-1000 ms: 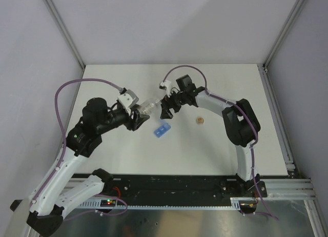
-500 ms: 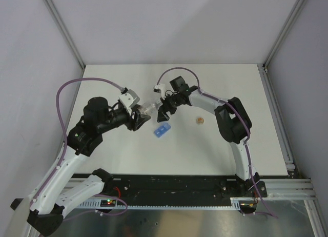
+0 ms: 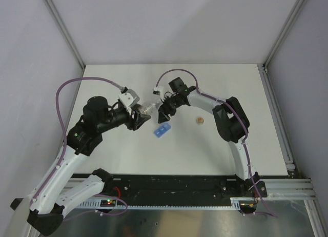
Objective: Sort the pills into containers
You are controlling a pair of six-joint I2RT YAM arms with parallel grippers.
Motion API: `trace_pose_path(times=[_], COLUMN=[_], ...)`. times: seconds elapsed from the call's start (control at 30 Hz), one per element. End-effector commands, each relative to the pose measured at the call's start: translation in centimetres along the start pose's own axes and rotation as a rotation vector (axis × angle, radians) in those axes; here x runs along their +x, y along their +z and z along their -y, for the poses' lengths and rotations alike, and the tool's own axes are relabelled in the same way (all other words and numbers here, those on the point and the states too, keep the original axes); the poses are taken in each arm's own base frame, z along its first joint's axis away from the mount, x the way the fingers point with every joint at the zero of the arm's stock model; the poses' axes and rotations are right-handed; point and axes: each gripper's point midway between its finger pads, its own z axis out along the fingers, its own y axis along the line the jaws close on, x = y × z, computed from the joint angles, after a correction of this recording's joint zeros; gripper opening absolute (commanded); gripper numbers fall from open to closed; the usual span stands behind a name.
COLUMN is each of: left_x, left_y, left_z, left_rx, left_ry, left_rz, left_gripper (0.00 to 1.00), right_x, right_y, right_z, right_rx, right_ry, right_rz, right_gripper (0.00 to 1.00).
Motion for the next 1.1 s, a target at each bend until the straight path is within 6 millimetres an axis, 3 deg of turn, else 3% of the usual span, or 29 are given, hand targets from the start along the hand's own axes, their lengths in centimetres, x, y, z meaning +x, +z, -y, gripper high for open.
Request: trace_pose_path(times=[0.0,0.33,1.07], left_x=[-2.6,-2.4,-2.1], left_y=[-0.6,-0.7,-0.6], left_z=[0.0,-0.1,-0.4], left_rx=[-0.004,-0.01,-0.022], left_ry=[0.009,0.011,0.019], left_rz=[0.066,0.063,0.056], left_gripper=[0.0,0.0,0.0], right_x=[-1.0,-0.9,-0.2], right_y=[-0.2,-1.1,-3.4], right_z=[-0.3,-0.7,-2.5], right_rx=[-0.018,-0.028,-0.046], right_ry=[-0.031,-0.031,-0.037], right_rz=[0.012,0.006,0.006], right_gripper=[0.63,0.45,0.33])
